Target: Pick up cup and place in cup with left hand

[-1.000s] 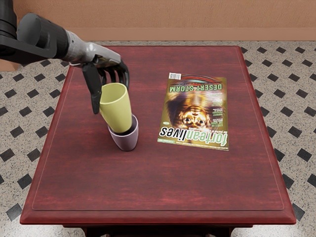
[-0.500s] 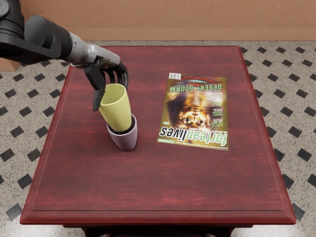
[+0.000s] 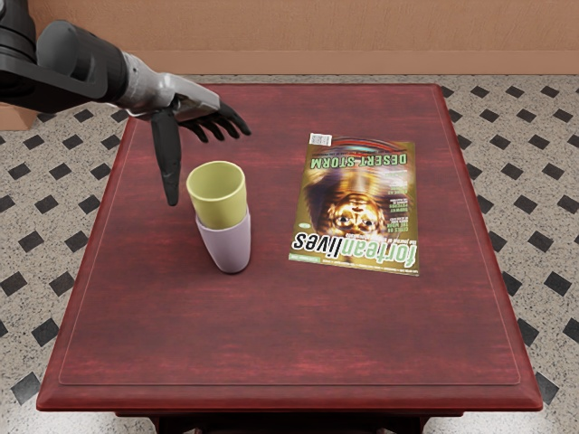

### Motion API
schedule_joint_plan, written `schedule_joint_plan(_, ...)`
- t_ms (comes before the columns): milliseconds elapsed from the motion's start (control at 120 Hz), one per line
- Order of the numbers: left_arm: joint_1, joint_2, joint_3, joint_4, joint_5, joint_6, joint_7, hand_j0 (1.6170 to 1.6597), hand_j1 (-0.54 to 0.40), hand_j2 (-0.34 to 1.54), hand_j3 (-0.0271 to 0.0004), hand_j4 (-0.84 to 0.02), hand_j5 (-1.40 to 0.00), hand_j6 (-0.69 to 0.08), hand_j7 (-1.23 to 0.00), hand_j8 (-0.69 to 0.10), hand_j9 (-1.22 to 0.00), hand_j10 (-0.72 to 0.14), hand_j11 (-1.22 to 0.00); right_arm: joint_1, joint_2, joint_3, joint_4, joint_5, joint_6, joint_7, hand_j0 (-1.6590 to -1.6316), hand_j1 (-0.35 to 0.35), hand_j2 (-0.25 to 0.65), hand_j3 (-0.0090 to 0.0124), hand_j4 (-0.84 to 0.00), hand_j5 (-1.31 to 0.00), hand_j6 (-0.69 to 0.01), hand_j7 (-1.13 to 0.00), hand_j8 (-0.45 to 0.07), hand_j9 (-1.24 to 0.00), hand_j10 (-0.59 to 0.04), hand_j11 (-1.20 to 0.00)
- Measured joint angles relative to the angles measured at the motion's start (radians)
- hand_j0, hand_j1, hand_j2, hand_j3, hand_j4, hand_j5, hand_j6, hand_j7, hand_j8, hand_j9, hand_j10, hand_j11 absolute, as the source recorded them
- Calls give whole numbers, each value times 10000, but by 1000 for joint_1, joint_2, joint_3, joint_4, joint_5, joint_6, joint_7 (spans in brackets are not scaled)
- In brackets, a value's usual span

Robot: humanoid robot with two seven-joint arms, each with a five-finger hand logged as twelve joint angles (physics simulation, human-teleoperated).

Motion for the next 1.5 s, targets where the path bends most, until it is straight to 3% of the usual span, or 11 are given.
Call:
schedule_joint_plan(408, 4, 56, -15, -5, -125, 0, 0, 16578, 3148, 253, 0, -275, -424, -252, -419, -260, -417, -314, -415, 0, 0, 0, 2, 0, 0, 0, -16581, -3491, 1, 0, -6, -1, -8, 0, -7, -1, -5, 0)
schedule_joint_plan(600, 15, 232, -38, -46, -204, 0, 0, 16580, 3255, 117, 0, -211, -281, -206, -278, -207, -276, -222, -275, 0, 0, 0, 3, 0, 1, 0, -16581, -3491, 1, 0, -5, -1, -8, 0, -6, -1, -4, 0)
schedule_joint_plan(767, 103, 387, -43, -115, -424, 0, 0, 16580, 3293, 65, 0, -192, -230, -194, -228, -193, -226, -194, -225, 0, 0, 0, 10, -1, 1, -1, -16581, -3491, 1, 0, -5, -1, -7, 0, -6, -1, -4, 0)
schedule_joint_plan(1075, 267, 526, -44, -215, -758, 0, 0, 16580, 3300, 31, 0, -176, -210, -178, -209, -178, -208, -176, -208, 1, 0, -1, 22, -1, 2, -1, -16581, -3491, 1, 0, -5, -1, -7, 0, -6, -1, -4, 0)
schedule_joint_plan(1300, 403, 571, -40, -274, -895, -1, 0, 16581, 3309, 19, 0, -148, -194, -149, -193, -151, -193, -154, -192, 2, 0, -3, 23, -1, 2, -1, -16581, -3491, 1, 0, -4, -1, -6, 0, -5, -1, -3, 0)
schedule_joint_plan(1500, 426, 544, -40, -282, -937, -1, 0, 16581, 3310, 15, 0, -133, -187, -132, -187, -136, -188, -141, -187, 2, 0, -8, 23, -1, 2, -1, -16581, -3491, 1, 0, -4, -1, -6, 0, -4, 0, -3, 0)
